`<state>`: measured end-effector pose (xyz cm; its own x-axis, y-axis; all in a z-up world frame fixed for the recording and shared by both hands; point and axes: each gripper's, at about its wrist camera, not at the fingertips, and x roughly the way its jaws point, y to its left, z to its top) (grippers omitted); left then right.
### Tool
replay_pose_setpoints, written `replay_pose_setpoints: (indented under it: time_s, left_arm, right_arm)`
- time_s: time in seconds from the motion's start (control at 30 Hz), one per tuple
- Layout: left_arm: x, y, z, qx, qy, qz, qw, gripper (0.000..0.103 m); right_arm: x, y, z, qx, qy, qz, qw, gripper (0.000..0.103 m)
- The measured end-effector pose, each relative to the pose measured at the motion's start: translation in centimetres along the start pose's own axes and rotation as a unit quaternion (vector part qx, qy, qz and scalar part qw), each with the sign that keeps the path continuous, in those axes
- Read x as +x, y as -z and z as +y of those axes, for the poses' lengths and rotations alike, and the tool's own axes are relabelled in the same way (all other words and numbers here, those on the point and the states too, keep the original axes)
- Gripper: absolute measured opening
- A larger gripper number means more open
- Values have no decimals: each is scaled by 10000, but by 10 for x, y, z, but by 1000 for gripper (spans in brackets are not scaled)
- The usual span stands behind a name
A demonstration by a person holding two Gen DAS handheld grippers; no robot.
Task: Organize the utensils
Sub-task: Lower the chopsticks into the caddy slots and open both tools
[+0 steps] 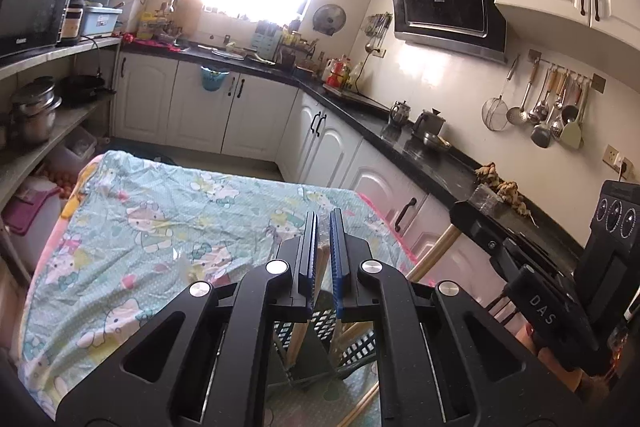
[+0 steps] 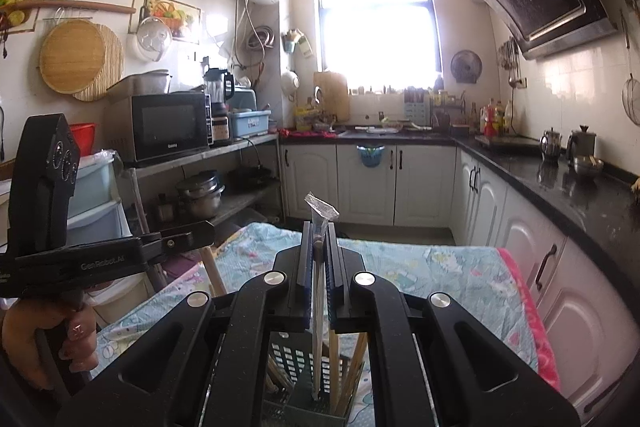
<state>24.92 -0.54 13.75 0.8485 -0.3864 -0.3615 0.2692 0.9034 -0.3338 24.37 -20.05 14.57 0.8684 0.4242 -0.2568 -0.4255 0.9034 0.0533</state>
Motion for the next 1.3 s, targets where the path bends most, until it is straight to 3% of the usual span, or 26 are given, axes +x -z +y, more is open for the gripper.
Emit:
replay_pose_setpoints:
  time_s: [0.33,0.4,0.43,0.5,0.7,1.13,1.3]
  left_arm:
    - [4,21,9,-76,-3,172,9998,4]
    - [4,23,10,-93,-7,203,9997,5]
    - [4,24,11,-101,-9,214,9997,6]
    - [2,25,12,-129,-16,227,9997,11]
    - [-9,27,15,-153,-46,200,9997,29]
    - [-46,28,17,-228,-110,-28,9997,86]
    - [-61,33,20,-325,-115,-83,9994,92]
  right_arm:
    - [15,21,2,62,80,348,9993,6]
    - [16,24,3,56,109,417,9991,13]
    - [16,26,3,64,114,426,9990,22]
    - [15,27,4,67,108,453,9989,25]
    - [9,31,-1,111,126,528,9985,36]
    - [-21,29,1,139,47,473,9988,55]
    - [-34,28,5,90,-1,434,9990,59]
